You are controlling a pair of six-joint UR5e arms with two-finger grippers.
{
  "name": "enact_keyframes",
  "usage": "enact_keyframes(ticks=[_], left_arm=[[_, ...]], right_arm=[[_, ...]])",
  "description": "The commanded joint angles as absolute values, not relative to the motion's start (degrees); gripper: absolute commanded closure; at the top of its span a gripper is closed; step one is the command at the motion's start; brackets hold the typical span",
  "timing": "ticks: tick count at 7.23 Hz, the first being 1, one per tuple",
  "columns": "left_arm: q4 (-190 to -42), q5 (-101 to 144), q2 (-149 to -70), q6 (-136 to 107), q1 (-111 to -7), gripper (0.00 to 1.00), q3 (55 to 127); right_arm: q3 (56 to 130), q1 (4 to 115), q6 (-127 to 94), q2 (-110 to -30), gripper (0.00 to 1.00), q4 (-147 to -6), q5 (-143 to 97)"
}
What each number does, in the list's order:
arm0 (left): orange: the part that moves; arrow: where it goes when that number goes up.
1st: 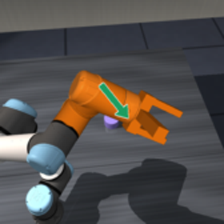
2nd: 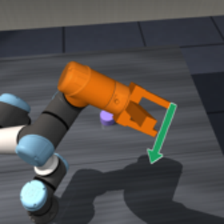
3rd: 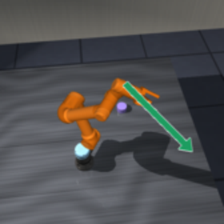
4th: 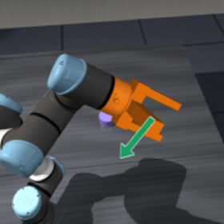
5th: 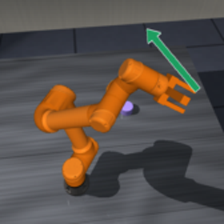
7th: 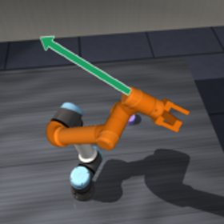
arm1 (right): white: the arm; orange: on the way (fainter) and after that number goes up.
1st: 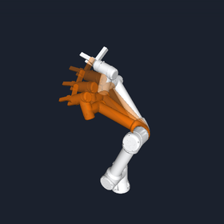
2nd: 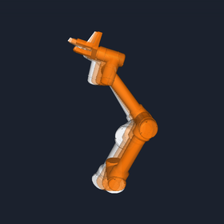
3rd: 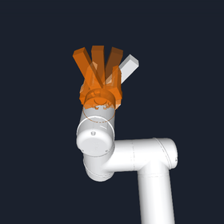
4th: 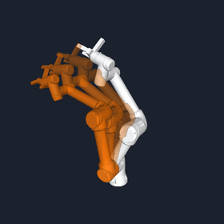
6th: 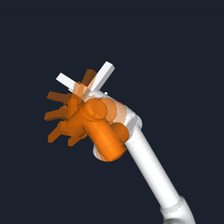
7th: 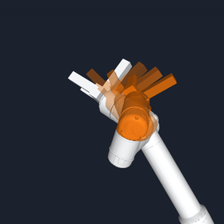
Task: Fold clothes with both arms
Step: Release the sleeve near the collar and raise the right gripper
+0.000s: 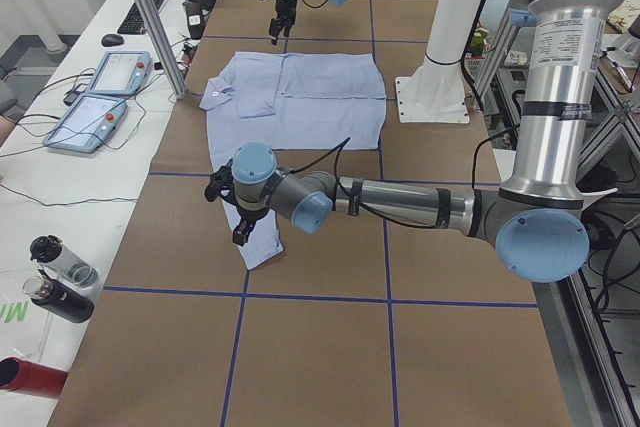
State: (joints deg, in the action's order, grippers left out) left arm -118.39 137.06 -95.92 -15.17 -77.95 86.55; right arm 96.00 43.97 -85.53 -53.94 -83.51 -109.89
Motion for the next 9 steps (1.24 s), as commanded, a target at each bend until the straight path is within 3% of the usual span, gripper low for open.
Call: enact_keyframes(ticks=[1, 3, 6, 9], left_arm=[[-120.9, 136.9, -100.1, -25.2, -72.5, 0.00, 80.8], [-126.3, 136.8, -99.3, -25.5, -71.1, 0.00, 80.7], [-128.8, 136.0, -99.7, -29.5, -69.4, 0.00, 72.9], [-131.7, 134.7, -99.2, -40.1, -67.3, 0.00, 72.4]], right_arm=[[101.0, 44.5, -83.9, -62.1, 0.01, -83.0, -109.9], [101.5, 44.4, -83.9, -63.2, 0.01, -83.0, -109.3], [101.6, 44.4, -83.9, -63.3, 0.01, -83.0, -109.0], [101.7, 43.5, -84.0, -63.2, 0.01, -83.0, -107.5]])
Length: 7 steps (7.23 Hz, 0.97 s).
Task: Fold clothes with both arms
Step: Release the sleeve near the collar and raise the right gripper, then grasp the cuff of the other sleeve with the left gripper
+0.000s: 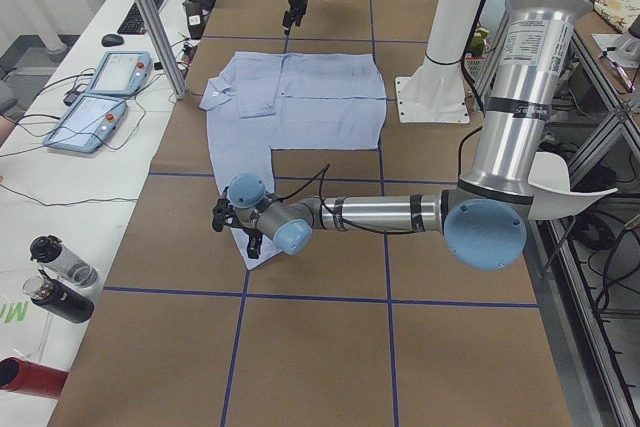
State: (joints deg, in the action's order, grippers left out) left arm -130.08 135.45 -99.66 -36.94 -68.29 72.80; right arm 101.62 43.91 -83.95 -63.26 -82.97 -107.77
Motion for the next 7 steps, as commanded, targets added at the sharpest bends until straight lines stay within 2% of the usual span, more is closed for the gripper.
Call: enact_keyframes(ticks=[1, 7], left_arm=[[-131.8, 134.6, -99.2, -40.4, -67.2, 0.03, 71.6], [-133.5, 133.2, -99.2, -40.4, -65.7, 0.34, 69.0]], right_arm=[[101.7, 43.5, -83.9, -63.2, 0.01, -83.0, -106.8], [102.1, 42.9, -84.0, -63.0, 0.01, -83.0, -105.2]])
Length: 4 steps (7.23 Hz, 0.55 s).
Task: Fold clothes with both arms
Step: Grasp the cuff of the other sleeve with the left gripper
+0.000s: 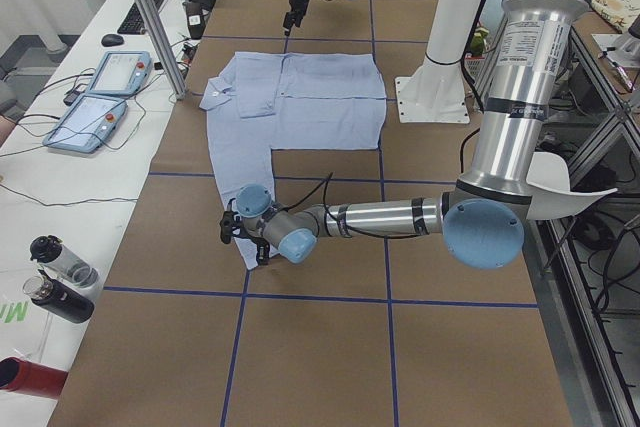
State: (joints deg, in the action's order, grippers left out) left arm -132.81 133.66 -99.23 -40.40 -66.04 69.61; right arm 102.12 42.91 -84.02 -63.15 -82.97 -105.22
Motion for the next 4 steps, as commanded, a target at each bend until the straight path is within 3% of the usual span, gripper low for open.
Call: enact_keyframes(ticks=[1, 3, 4], left_arm=[[-133.5, 133.2, -99.2, -40.4, -65.7, 0.43, 69.0], [-133.6, 133.2, -98.9, -40.5, -65.7, 0.91, 69.1], [-133.6, 133.2, -98.9, -40.9, -65.7, 1.00, 69.6]], right_arm=[[102.2, 42.9, -84.0, -63.0, 0.01, -83.0, -105.2], [102.6, 42.5, -84.1, -62.7, 0.01, -83.0, -104.9], [102.6, 42.5, -84.1, -62.5, 0.01, -83.0, -105.0]])
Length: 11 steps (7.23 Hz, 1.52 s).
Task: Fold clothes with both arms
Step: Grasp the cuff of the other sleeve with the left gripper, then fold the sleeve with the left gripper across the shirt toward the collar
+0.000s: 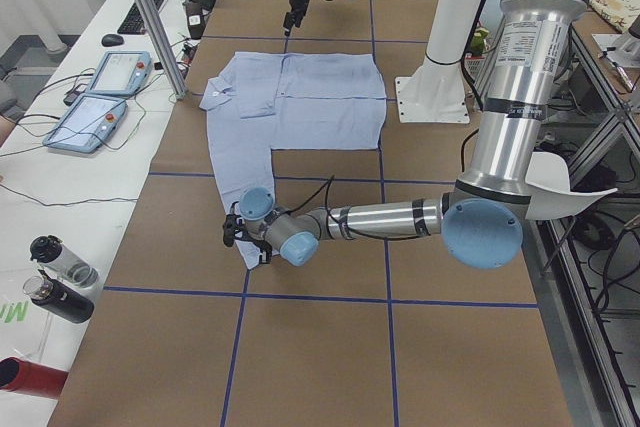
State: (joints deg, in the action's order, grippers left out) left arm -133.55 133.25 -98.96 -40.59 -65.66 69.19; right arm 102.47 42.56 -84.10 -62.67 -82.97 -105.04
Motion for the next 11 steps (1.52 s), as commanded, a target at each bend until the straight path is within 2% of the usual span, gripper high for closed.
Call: enact_keyframes(ticks=[1, 3, 5, 8, 11], left_arm=[[-133.0, 134.0, -98.9, -41.0, -65.7, 1.00, 72.5], [-132.3, 136.4, -100.8, -49.2, -65.5, 1.00, 77.6], [-132.4, 140.3, -107.2, -62.1, -65.2, 1.00, 79.5], [-132.6, 139.5, -121.3, -87.3, -56.5, 1.00, 79.6], [-132.8, 130.6, -134.3, -101.6, -49.7, 1.00, 79.1]], right_arm=[[102.9, 42.5, -84.1, -62.5, 0.01, -83.1, -105.0], [103.4, 42.7, -84.0, -62.7, 0.01, -83.1, -105.1], [103.4, 45.1, -80.5, -63.0, 0.01, -83.2, -105.8], [103.2, 49.6, -69.5, -67.0, 0.01, -83.6, -106.5], [103.2, 51.6, -65.6, -70.3, 0.01, -83.1, -106.8]])
